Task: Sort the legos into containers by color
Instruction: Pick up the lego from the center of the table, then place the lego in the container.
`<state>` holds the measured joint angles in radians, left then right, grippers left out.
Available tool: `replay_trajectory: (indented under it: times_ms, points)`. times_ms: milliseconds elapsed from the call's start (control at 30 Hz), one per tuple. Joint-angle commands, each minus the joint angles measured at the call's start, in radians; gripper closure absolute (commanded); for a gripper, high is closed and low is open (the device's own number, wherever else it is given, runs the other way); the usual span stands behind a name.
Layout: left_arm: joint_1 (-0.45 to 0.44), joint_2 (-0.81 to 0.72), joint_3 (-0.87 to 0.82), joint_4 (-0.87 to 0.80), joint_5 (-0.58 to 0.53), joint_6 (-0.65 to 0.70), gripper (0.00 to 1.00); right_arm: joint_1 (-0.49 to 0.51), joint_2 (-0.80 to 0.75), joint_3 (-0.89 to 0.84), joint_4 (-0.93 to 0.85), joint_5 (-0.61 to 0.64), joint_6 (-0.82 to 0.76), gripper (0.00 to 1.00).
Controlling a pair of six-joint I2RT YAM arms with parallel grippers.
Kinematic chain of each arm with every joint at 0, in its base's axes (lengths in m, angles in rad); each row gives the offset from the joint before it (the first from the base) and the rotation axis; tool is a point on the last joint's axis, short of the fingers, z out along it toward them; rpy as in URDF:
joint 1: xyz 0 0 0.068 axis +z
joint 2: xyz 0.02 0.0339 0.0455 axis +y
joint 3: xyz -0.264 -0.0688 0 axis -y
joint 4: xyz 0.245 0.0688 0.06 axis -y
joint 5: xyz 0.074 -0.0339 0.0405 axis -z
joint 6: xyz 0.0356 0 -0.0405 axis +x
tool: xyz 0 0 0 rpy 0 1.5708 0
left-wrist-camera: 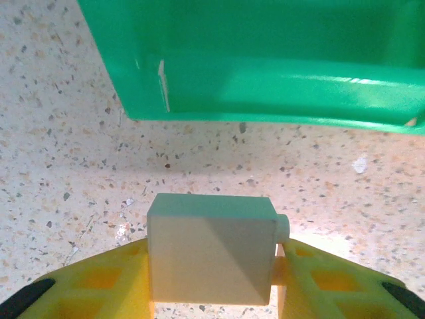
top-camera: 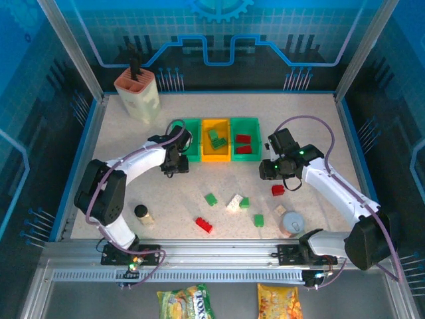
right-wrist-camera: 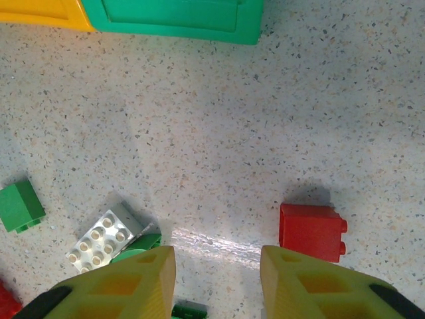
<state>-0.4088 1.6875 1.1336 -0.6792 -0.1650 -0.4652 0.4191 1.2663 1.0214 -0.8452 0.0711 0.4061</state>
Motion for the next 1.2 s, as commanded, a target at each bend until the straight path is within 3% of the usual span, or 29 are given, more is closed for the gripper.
replay_trajectory:
  times_ms: [0,633,1167]
  points:
    - [0.014,-0.012,0.073,-0.045,0.022,0.031,0.56,0.008,-0.021,0.007,-0.010,0.017,-0.010,0.60]
    - [0.110,0.321,0.555,-0.092,0.085,0.145,0.56,-0.004,0.016,0.028,-0.025,0.022,-0.023,0.60]
    - [0.145,0.504,0.709,-0.109,0.085,0.168,0.55,-0.012,0.056,0.041,-0.012,0.032,-0.028,0.60]
